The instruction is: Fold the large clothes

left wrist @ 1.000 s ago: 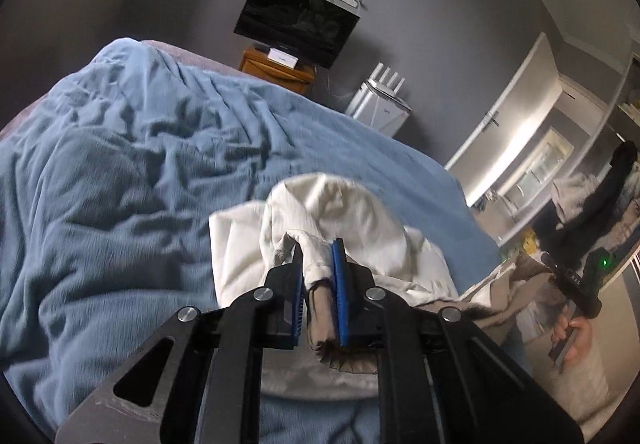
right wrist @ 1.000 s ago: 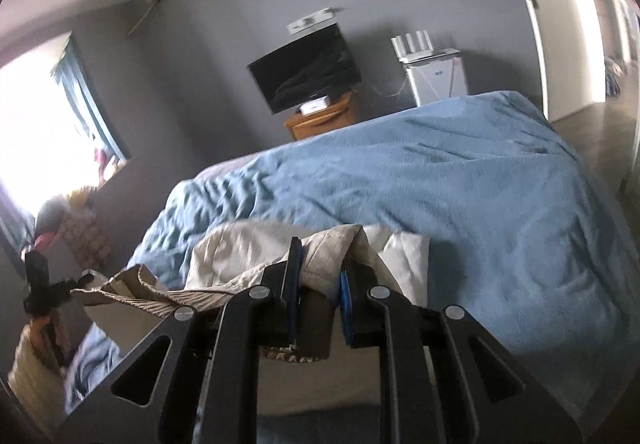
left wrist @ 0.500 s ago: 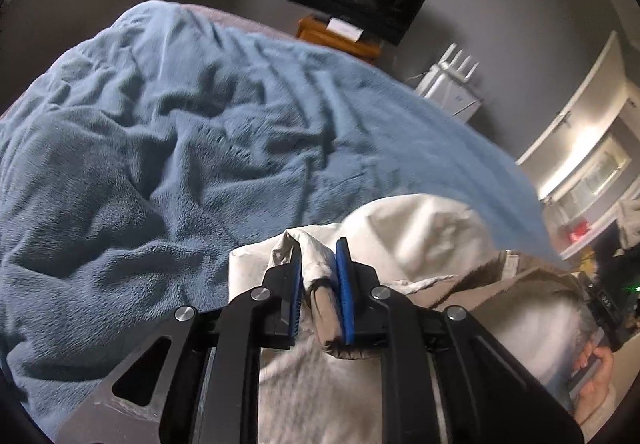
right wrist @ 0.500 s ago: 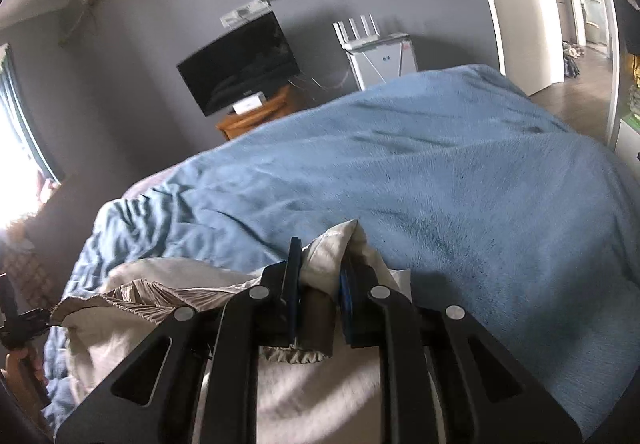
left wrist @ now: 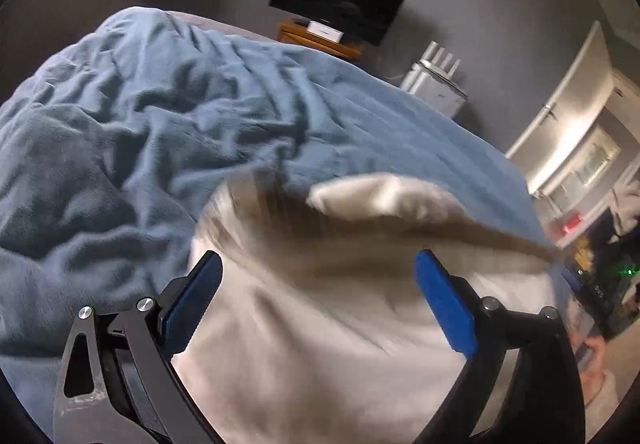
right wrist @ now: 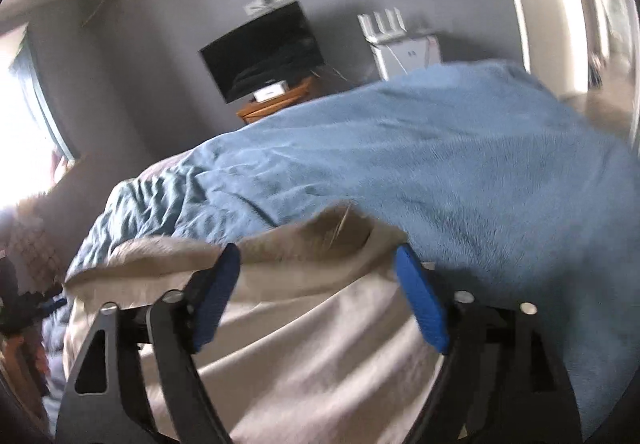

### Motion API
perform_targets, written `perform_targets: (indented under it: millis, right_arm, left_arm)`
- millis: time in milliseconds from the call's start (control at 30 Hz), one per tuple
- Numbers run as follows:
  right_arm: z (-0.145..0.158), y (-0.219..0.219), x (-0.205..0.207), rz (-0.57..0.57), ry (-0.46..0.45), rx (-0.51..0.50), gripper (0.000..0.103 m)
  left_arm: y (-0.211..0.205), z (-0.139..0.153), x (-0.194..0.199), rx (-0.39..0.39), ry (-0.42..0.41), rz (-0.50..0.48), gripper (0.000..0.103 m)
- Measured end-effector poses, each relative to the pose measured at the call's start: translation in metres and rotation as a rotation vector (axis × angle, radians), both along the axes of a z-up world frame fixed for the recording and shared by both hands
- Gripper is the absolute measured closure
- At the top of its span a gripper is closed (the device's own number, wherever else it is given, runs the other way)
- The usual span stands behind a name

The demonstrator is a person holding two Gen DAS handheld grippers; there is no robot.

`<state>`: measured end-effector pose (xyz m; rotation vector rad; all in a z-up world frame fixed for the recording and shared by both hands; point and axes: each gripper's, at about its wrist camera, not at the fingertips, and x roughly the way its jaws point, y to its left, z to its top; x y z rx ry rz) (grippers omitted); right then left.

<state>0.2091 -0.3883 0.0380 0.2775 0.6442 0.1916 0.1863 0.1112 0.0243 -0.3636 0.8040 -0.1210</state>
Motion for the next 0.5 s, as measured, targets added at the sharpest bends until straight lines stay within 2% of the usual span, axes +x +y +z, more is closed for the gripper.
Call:
perform_targets:
  millis: [67, 233, 333, 433, 500]
  right_arm:
    - [0.007, 0.011, -0.015, 0.03, -0.006, -0.042, 0.015]
    - [0.003, 0.04, -0.06, 0.121, 0.031, -0.148, 0.01]
    - [-0.018, 0.053, -0.089, 0.162, 0.115, -0.176, 0.009]
    - [-0.044, 0.065, -0.113, 0.201, 0.203, -0.22, 0.009]
    - [-0.056, 0.073, -0.122, 0.227, 0.226, -0.254, 0.009]
  left_arm:
    - [-0.015, 0.001, -0.014, 0.024, -0.008, -0.028, 0.009]
    - [-0.059, -0.005, -0.055, 0.183, -0.027, -0.12, 0.007]
    - [-0.079, -0.02, -0.079, 0.251, -0.006, -0.171, 0.007]
    - [-0.091, -0.037, -0.096, 0.269, 0.031, -0.207, 0.007]
    - [-0.098, -0.048, -0.103, 0.286, 0.047, -0.228, 0.007]
